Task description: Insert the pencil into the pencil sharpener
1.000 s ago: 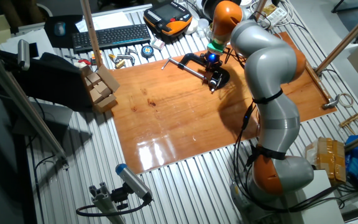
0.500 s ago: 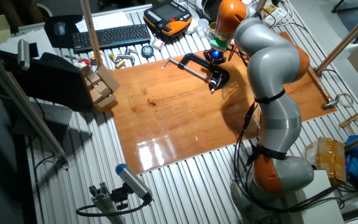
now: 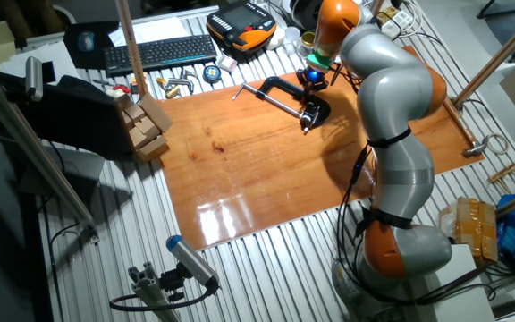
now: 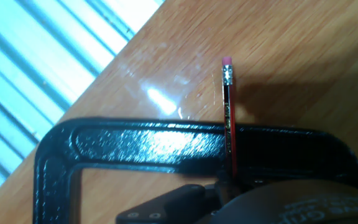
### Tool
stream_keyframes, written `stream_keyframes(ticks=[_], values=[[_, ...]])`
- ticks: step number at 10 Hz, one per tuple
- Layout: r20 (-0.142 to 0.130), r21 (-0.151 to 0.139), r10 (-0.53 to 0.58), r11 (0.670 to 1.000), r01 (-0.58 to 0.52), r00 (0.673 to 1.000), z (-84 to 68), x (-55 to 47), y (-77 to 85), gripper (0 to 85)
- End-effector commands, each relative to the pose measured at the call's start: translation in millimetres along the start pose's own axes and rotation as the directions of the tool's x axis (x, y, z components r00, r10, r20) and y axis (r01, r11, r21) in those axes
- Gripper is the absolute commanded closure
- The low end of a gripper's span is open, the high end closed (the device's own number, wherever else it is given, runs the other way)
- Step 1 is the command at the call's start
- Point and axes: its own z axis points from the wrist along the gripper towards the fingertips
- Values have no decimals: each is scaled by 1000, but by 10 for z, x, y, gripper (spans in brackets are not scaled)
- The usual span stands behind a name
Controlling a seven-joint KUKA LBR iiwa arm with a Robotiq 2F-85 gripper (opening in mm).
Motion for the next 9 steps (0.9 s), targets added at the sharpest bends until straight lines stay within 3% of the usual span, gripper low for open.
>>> stream_keyframes(ticks=[1, 3, 9], values=[[3, 0, 11, 1000, -11, 1000, 10, -19, -18, 850], [9, -11, 46, 999, -46, 999, 46, -50, -68, 850], [50, -35, 100, 995, -98, 994, -91, -148, -144, 850]])
